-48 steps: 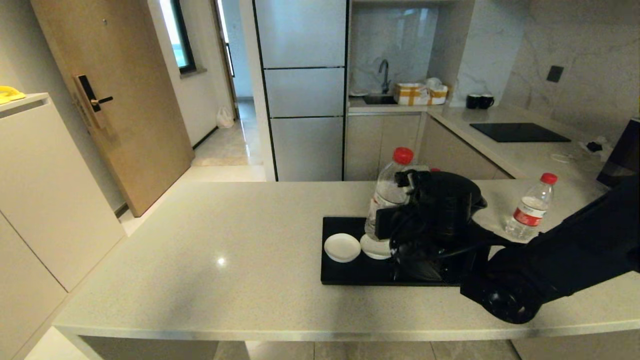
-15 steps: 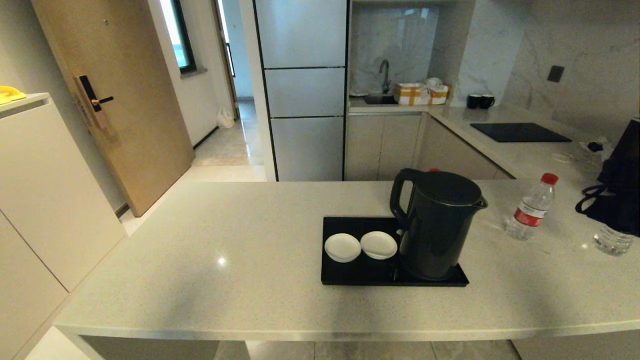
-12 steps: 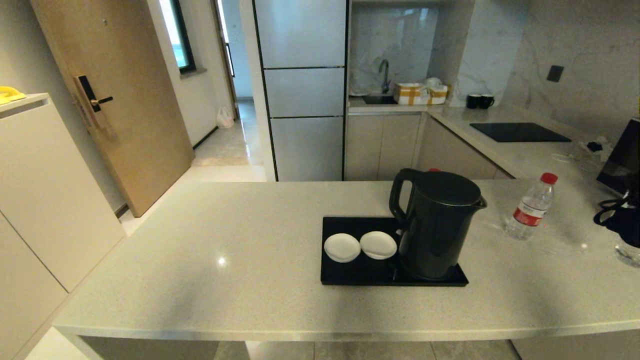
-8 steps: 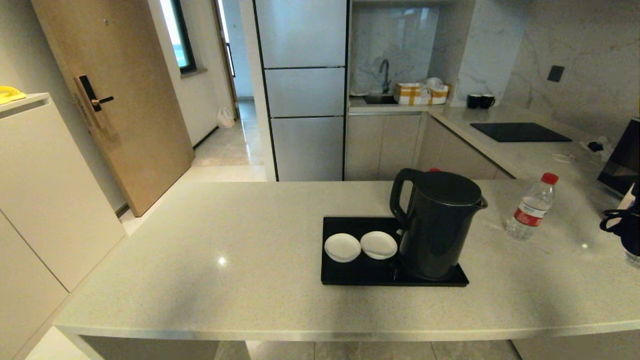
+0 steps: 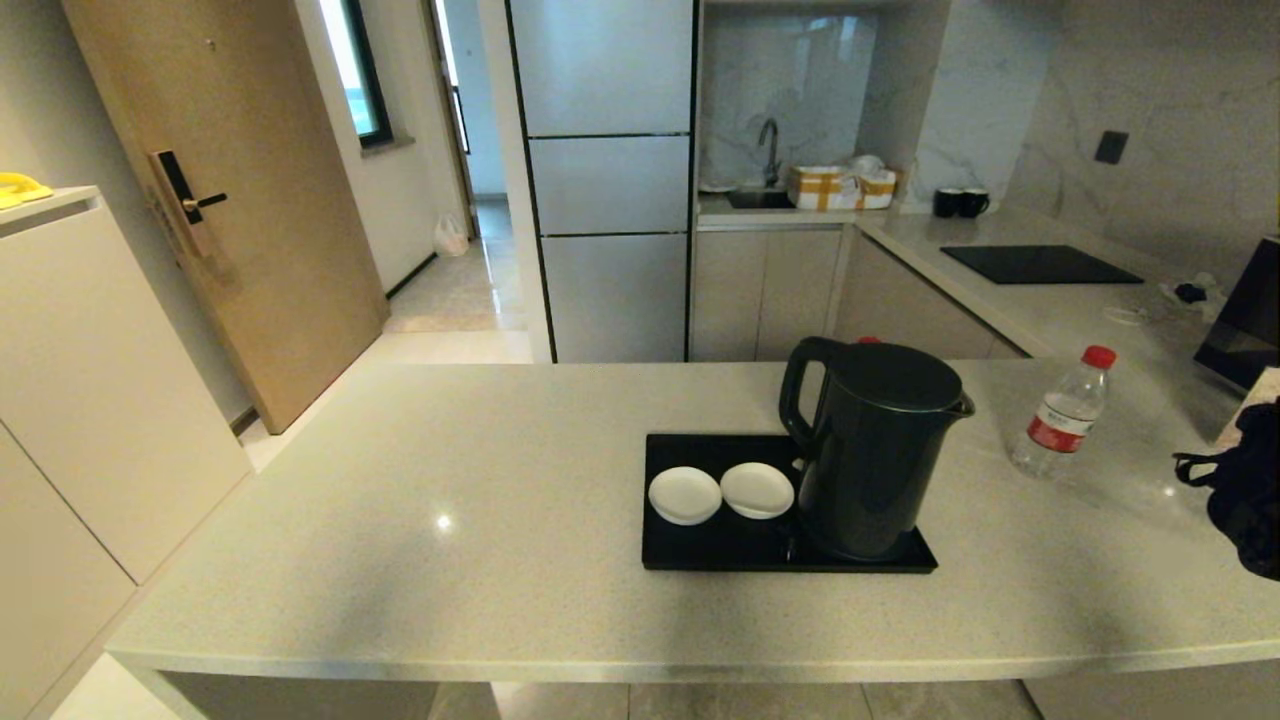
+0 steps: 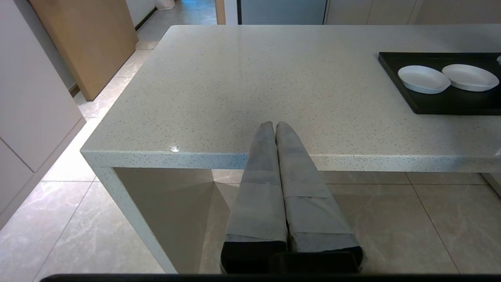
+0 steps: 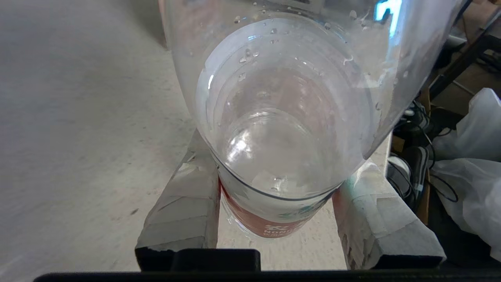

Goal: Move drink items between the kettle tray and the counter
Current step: Place it on the right

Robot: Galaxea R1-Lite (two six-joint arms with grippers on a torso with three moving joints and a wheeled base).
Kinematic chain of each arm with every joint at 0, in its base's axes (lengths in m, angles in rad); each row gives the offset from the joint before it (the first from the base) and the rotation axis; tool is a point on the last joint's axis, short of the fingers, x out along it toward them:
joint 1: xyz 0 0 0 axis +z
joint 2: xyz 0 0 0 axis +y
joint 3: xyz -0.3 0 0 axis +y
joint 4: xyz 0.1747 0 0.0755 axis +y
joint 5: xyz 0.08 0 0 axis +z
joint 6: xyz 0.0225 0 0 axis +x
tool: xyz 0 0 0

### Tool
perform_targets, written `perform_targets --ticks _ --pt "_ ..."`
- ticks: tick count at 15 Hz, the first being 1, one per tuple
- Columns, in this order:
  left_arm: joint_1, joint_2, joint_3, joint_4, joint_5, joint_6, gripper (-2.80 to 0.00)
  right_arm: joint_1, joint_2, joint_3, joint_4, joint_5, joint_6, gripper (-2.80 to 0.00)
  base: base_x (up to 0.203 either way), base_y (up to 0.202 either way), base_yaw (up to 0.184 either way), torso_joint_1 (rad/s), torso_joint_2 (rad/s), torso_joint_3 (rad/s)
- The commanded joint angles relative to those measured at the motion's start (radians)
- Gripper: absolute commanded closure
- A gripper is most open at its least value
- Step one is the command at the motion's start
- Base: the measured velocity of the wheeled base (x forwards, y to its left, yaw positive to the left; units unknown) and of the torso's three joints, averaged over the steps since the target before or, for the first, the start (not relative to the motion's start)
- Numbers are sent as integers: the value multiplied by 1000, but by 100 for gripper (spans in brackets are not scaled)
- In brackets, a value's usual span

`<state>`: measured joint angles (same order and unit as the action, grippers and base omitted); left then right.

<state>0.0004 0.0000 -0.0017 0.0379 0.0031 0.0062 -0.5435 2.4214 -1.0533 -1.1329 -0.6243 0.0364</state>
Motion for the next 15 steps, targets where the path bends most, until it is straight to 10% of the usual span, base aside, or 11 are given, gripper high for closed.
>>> perform_targets --ticks 1,15 --pt "0 0 0 0 0 0 0 -9 80 -37 -14 -3 -8 0 0 0 0 0 0 0" --pt "0 0 0 0 0 0 0 -15 76 -50 21 -5 -13 0 0 0 0 0 0 0"
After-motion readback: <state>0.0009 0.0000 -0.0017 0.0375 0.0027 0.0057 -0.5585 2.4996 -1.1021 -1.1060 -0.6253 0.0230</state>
